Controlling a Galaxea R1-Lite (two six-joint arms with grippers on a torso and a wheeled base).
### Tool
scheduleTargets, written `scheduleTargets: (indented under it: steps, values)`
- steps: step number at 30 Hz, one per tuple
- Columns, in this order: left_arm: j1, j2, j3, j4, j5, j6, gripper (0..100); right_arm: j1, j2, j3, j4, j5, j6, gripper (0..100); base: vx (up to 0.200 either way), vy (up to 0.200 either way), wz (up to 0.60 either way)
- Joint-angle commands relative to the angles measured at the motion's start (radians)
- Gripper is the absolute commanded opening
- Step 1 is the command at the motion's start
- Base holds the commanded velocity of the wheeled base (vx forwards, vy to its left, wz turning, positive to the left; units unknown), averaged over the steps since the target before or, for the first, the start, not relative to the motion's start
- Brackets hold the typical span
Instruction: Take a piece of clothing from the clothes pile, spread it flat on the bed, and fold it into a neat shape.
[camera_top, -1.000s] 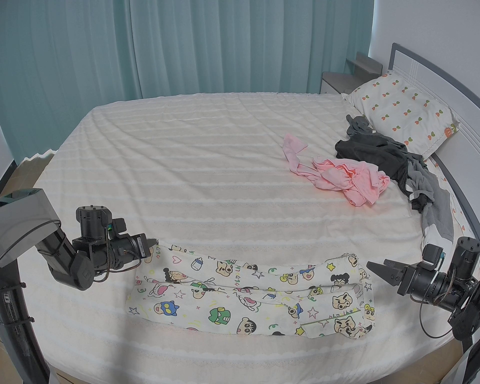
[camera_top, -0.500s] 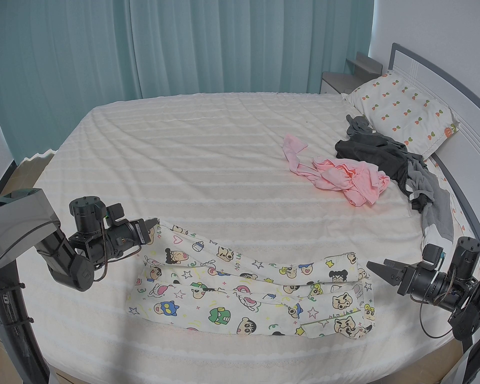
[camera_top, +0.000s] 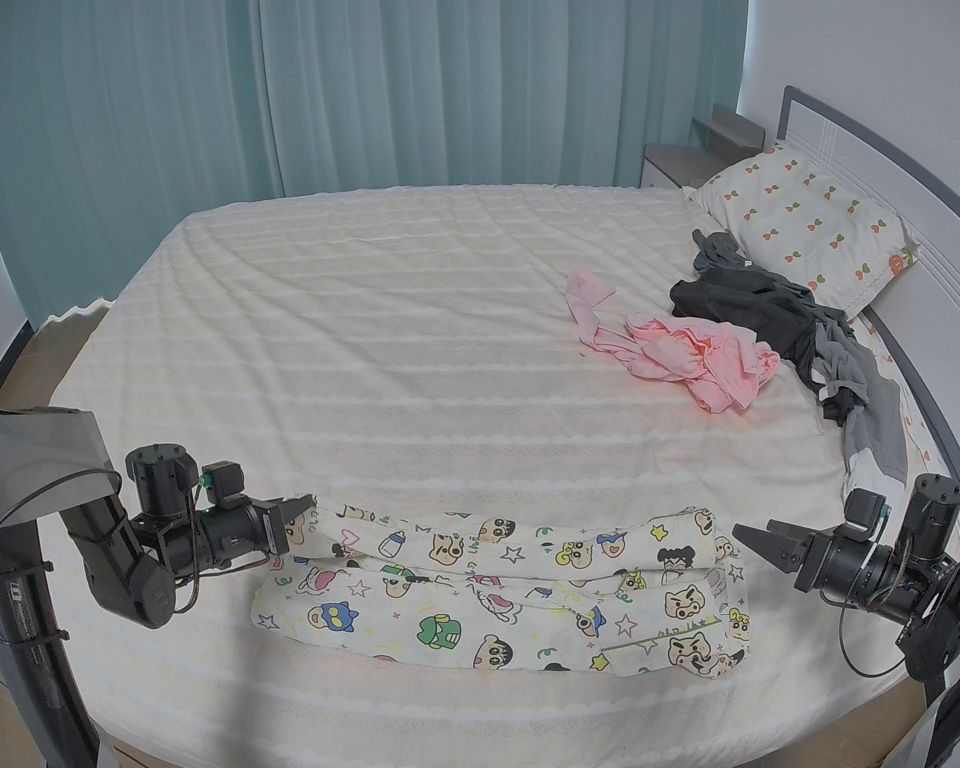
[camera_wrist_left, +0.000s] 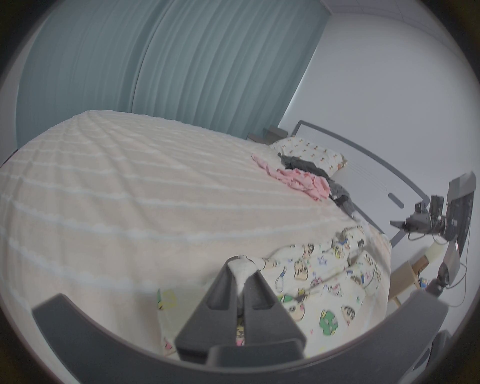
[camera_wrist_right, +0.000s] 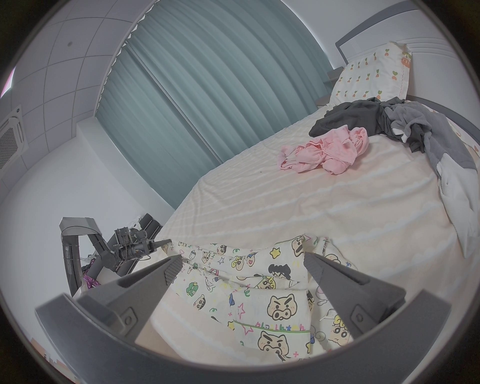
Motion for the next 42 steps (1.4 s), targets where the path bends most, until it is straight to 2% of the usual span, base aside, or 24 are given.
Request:
scheduleTargets:
  steps: [1, 7, 11, 16, 17, 22, 27, 30, 32, 33, 34, 36, 38, 39, 40, 42]
  values:
    - [0.034, 0.045, 0.094, -0.045, -0.025, 0.049, 0, 0.008, -0.014, 0.018, 0.017, 0.001, 0.003, 100, 0.0, 0.0, 0.0]
    - [0.037, 0.102, 0.186, -0.135, -0.031, 0.093, 0, 0.014, -0.02, 0.018, 0.03, 0.002, 0.003, 100, 0.0, 0.0, 0.0]
    - [0.037, 0.18, 0.258, -0.256, -0.032, 0.112, 0, 0.012, -0.015, 0.018, 0.03, 0.002, 0.003, 100, 0.0, 0.0, 0.0]
    - [0.046, 0.205, 0.282, -0.267, -0.032, 0.126, 0, 0.012, -0.017, 0.018, 0.034, 0.002, 0.003, 100, 0.0, 0.0, 0.0]
    - [0.053, 0.214, 0.298, -0.267, -0.032, 0.138, 100, 0.012, -0.017, 0.018, 0.04, 0.002, 0.003, 100, 0.0, 0.0, 0.0]
    - [0.065, 0.232, 0.301, -0.267, -0.032, 0.152, 100, 0.012, -0.012, 0.018, 0.046, 0.005, 0.003, 100, 0.0, 0.0, 0.0]
    - [0.097, 0.205, 0.316, -0.267, -0.034, 0.109, 100, 0.008, 0.009, 0.015, 0.046, 0.008, 0.004, 100, 0.0, 0.0, 0.0]
    - [0.143, 0.109, 0.334, -0.267, -0.048, -0.095, 100, 0.006, 0.052, -0.051, 0.073, -0.002, 0.006, 100, 0.0, 0.0, 0.0]
    - [0.157, 0.08, 0.334, -0.267, -0.062, -0.175, 100, -0.003, 0.066, -0.107, 0.113, -0.004, 0.007, 100, 0.0, 0.0, 0.0]
    - [0.174, 0.051, 0.334, -0.267, -0.072, -0.253, 100, -0.014, 0.069, -0.165, 0.19, -0.004, 0.007, 100, 0.0, 0.0, 0.0]
    - [0.178, 0.045, 0.333, -0.267, -0.075, -0.27, 100, -0.017, 0.069, -0.179, 0.211, -0.004, 0.007, 100, 0.0, 0.0, 0.0]
    - [0.218, 0.002, 0.33, -0.267, -0.106, -0.434, 100, -0.025, 0.065, -0.323, 0.452, -0.006, 0.007, 100, 0.0, 0.0, 0.0]
    - [0.241, -0.013, 0.328, -0.267, -0.138, -0.549, 100, -0.025, 0.072, -0.429, 0.598, -0.018, 0.007, 100, 0.0, 0.0, 0.0]
    - [0.247, -0.015, 0.33, -0.267, -0.146, -0.575, 100, -0.025, 0.075, -0.453, 0.626, -0.024, 0.007, 100, 0.0, 0.0, 0.0]
    - [0.261, -0.021, 0.336, -0.267, -0.181, -0.654, 100, -0.02, 0.092, -0.53, 0.71, -0.039, 0.007, 100, 0.0, 0.0, 0.0]
    - [0.269, -0.019, 0.339, -0.267, -0.204, -0.686, 100, -0.015, 0.108, -0.568, 0.744, -0.047, 0.007, 100, 0.0, 0.0, 0.0]
